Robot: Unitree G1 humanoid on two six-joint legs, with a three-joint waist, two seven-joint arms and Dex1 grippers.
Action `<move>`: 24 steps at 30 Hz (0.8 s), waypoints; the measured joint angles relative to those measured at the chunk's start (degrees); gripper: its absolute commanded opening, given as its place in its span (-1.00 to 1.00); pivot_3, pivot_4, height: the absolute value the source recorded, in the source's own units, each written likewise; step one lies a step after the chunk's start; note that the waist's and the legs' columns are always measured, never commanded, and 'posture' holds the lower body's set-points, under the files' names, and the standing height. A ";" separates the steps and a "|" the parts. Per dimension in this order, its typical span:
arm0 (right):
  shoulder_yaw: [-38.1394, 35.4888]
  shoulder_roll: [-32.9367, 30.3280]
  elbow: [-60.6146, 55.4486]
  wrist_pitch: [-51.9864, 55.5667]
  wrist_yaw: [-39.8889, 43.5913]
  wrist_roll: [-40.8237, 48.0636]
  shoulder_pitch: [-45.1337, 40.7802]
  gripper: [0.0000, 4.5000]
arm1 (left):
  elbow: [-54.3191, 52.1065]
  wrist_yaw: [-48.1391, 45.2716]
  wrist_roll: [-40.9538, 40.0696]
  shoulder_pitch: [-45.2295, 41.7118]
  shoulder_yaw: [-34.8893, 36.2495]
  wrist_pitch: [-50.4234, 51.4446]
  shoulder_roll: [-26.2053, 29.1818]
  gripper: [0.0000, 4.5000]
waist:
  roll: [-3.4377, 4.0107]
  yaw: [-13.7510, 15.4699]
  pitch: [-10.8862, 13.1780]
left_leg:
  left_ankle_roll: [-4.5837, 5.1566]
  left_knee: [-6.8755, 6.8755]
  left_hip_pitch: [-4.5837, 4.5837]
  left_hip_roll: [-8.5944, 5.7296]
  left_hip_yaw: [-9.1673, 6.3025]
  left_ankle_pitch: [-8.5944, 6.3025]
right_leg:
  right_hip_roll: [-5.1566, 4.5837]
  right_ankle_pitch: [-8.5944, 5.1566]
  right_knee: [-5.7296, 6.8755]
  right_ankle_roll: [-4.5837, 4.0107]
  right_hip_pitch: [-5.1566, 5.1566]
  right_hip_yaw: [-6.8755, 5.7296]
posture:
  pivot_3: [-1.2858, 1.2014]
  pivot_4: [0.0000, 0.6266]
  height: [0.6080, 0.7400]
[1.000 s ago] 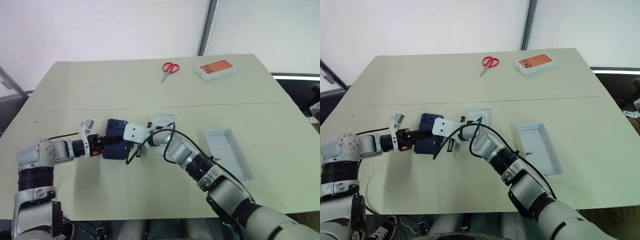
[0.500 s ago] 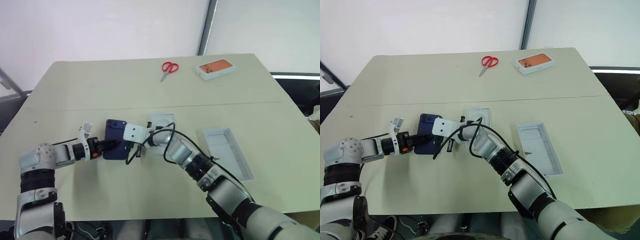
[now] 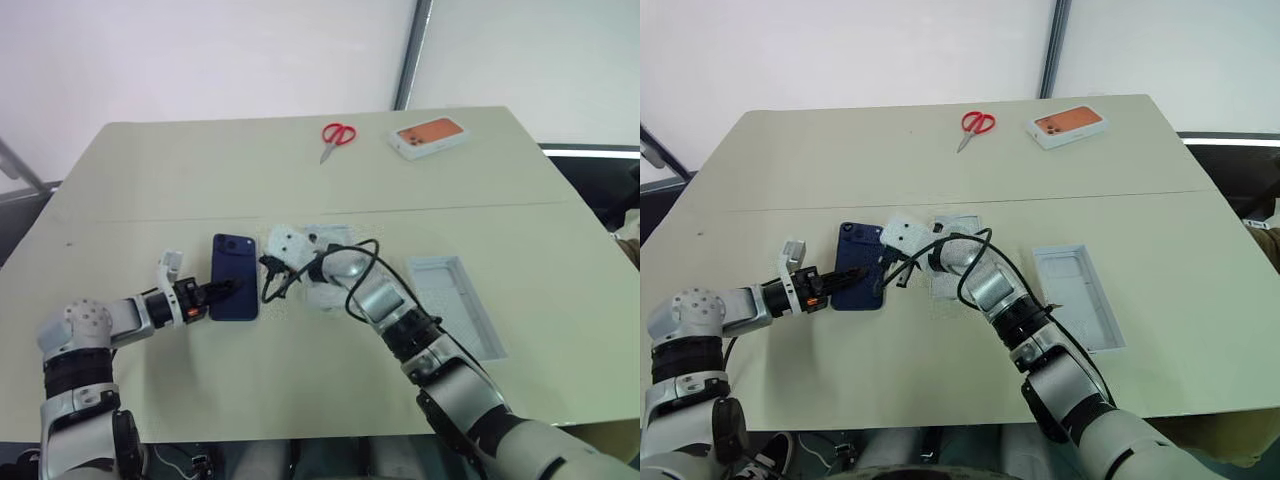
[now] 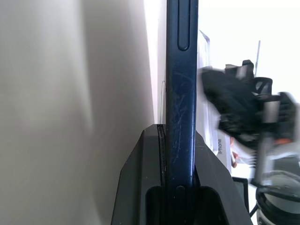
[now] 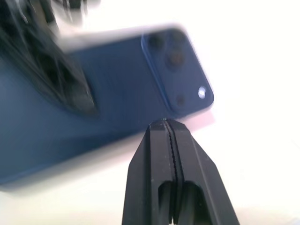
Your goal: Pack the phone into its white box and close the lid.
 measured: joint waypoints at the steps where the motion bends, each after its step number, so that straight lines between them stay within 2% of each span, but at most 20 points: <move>1: -2.17 -0.18 -2.76 1.81 1.44 3.08 0.13 -0.40 | -0.02 0.42 -0.49 0.12 1.06 -0.54 -0.68 -1.00 | -0.09 0.04 0.05 | 0.00 0.00 0.00 0.00 0.00 0.00 | 0.00 0.00 -0.03 0.00 0.02 -0.01 | 0.03 -0.52 1.00; 3: -3.66 -2.33 -7.88 3.51 3.79 6.23 0.27 0.06 | -0.10 1.08 -1.14 0.20 2.26 -0.60 -1.56 -1.00 | -0.13 0.07 0.06 | -0.01 0.01 0.00 0.00 0.00 0.00 | 0.00 0.00 -0.05 0.00 0.03 -0.01 | 0.03 -0.52 1.00; 7: 0.34 -10.31 -12.99 3.09 8.19 5.25 4.32 0.98 | -1.02 2.59 -2.22 0.10 2.58 -0.64 -2.85 -1.00 | -0.20 0.00 0.09 | -0.01 -0.03 -0.02 0.00 0.02 0.00 | 0.00 0.00 -0.09 0.00 0.02 -0.02 | 0.03 -0.52 1.00; 10: 5.09 -20.81 -16.59 -0.01 13.70 2.28 9.03 0.98 | -2.06 3.44 -2.38 -0.07 2.38 -1.56 -3.56 -1.00 | -0.36 0.02 0.20 | 0.00 -0.01 -0.12 0.00 0.05 0.00 | 0.00 0.00 -0.13 0.01 0.01 -0.02 | 0.03 -0.52 1.00; 12: 6.28 -25.56 -18.72 -2.65 15.74 0.62 11.23 0.98 | -2.61 3.90 -2.58 -0.14 2.27 -1.57 -3.77 -1.00 | -0.44 -0.15 0.26 | -0.02 -0.02 -0.17 0.03 0.08 0.01 | 0.01 0.00 -0.11 0.01 0.07 -0.02 | 0.03 -0.52 1.00; 20: 6.62 -28.31 -23.51 -3.15 17.42 0.55 12.82 0.98 | -3.29 4.82 -3.16 -0.87 0.79 -2.72 -5.15 -1.00 | -0.77 -0.31 0.45 | -0.14 -0.25 -0.17 0.11 0.12 0.10 | 0.04 0.01 -0.18 0.00 0.01 -0.01 | 0.03 -0.52 1.00; 22: 6.86 -29.27 -23.50 -3.12 17.29 -0.07 13.57 0.75 | -3.48 5.05 -3.35 -0.87 0.64 -2.78 -5.16 -1.00 | -0.86 -0.15 0.50 | -0.15 -0.24 -0.17 0.11 0.12 0.10 | 0.03 0.01 -0.18 0.00 0.02 -0.01 | 0.03 -0.52 1.00; 24: 6.96 -29.50 -23.50 -3.02 17.17 -0.58 13.96 0.38 | -3.60 5.65 -3.43 -1.01 0.32 -2.70 -5.16 -1.00 | -0.86 -0.09 0.50 | -0.15 -0.24 -0.17 0.11 0.11 0.10 | 0.03 0.01 -0.18 -0.01 0.03 -0.01 | 0.03 -0.52 1.00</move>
